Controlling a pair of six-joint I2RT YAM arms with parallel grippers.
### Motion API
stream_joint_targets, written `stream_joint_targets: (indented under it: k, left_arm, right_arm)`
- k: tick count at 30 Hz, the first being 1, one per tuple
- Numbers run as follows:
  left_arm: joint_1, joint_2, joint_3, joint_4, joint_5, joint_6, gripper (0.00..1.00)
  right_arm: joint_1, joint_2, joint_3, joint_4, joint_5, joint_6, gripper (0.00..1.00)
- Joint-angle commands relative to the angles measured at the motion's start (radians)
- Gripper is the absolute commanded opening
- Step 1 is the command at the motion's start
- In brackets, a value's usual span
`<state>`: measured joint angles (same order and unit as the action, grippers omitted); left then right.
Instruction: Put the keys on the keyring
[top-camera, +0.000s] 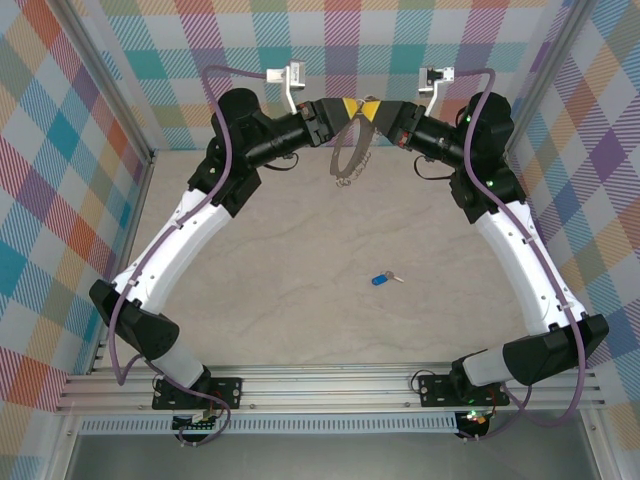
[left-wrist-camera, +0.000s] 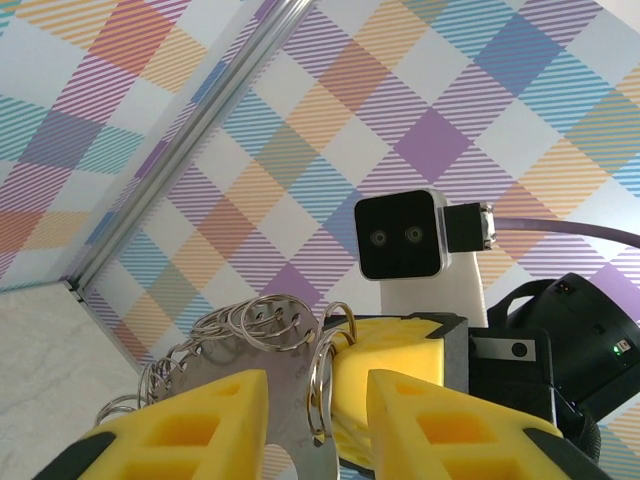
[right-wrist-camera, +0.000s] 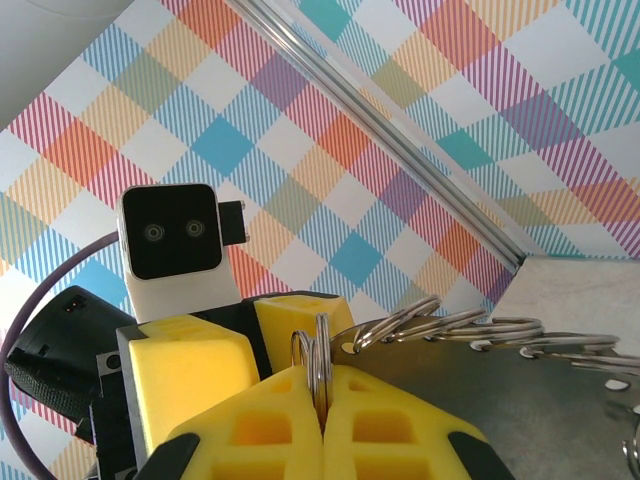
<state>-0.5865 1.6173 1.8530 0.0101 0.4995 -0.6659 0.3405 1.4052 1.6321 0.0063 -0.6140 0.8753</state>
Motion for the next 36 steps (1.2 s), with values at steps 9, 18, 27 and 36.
stream_joint_targets:
  k: [9,18,27,36]
  left_arm:
    - [0.005,0.015,0.015,0.067,0.019,-0.013,0.24]
    - [0.005,0.019,0.021,0.073,0.022,-0.013,0.09]
    - [0.004,0.032,0.038,0.08,0.026,-0.019,0.0]
    - [0.002,0.026,0.036,0.071,-0.006,-0.008,0.0]
  right_arm:
    - [-0.006,-0.013,0.017,0.047,-0.021,-0.008,0.0]
    - [-0.006,-0.008,0.021,0.051,-0.024,-0.004,0.0]
    - [-0.008,-0.009,0.02,0.053,-0.024,-0.002,0.0]
    - [-0.048,-0.04,-0.003,0.019,0.002,0.002,0.64]
